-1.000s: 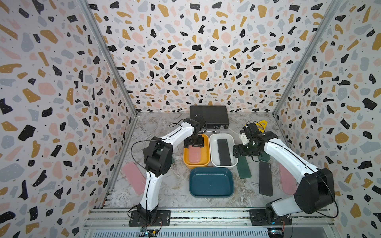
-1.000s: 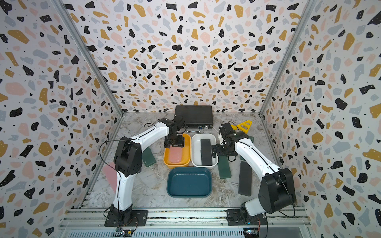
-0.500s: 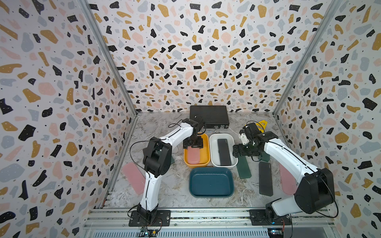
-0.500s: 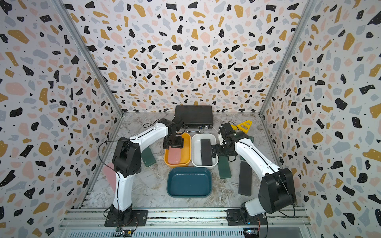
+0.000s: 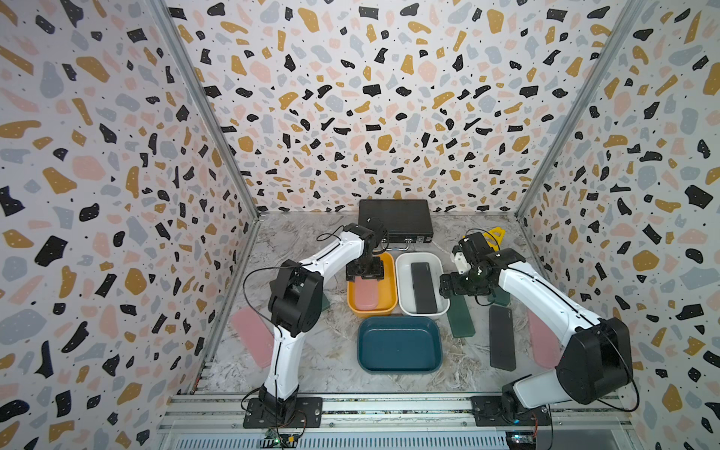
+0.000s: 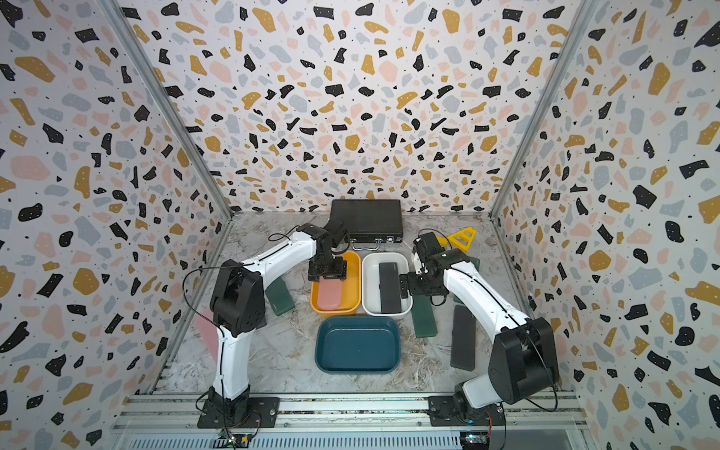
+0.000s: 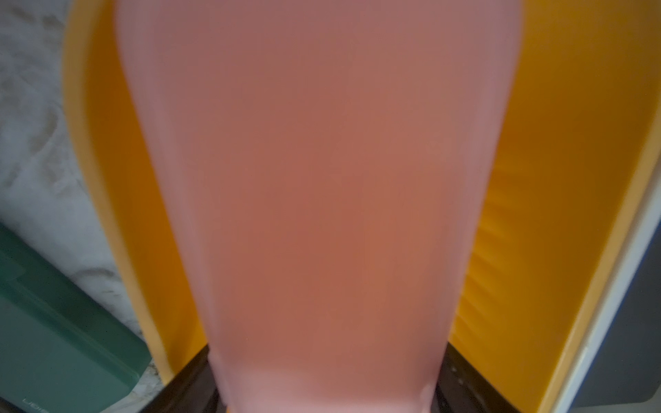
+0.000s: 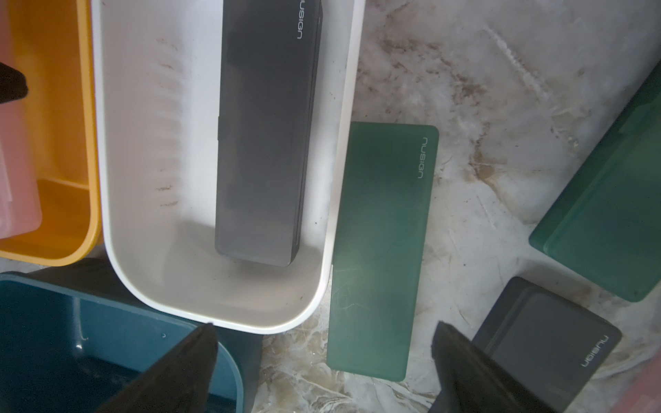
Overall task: Place the pencil cases by color into the storage box
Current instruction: Place the pencil case at the storage box.
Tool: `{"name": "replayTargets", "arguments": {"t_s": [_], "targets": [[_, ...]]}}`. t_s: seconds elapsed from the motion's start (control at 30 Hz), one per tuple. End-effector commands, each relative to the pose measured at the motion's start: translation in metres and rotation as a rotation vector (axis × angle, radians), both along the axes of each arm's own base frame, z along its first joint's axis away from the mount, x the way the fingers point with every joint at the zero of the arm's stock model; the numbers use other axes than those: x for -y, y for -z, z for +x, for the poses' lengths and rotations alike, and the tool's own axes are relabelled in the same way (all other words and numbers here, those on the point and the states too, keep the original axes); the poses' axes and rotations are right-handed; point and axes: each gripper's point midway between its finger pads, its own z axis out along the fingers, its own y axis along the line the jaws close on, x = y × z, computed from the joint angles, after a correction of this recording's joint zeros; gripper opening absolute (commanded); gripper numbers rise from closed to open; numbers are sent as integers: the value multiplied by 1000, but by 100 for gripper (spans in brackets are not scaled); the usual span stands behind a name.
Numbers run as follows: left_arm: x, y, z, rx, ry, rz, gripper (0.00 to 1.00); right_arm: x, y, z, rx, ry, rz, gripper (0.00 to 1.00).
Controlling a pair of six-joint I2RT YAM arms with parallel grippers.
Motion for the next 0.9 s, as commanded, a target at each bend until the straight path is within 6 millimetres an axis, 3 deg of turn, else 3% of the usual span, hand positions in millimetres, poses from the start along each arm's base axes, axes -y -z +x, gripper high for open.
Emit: {"name": "replayTargets", "arguments": {"t_s": [0.0,0.37,0.87], "targets": [[2,15,-4,-35,-2,11,76,2,1,-2,-6,-6,-5,99],[3,43,-3,-78,-3,38,77,1,6,-1,-18,-15,-11,99],[0,59,-5,-103,-3,64,84,1,5,0,-14,-18,-12,99]]}}
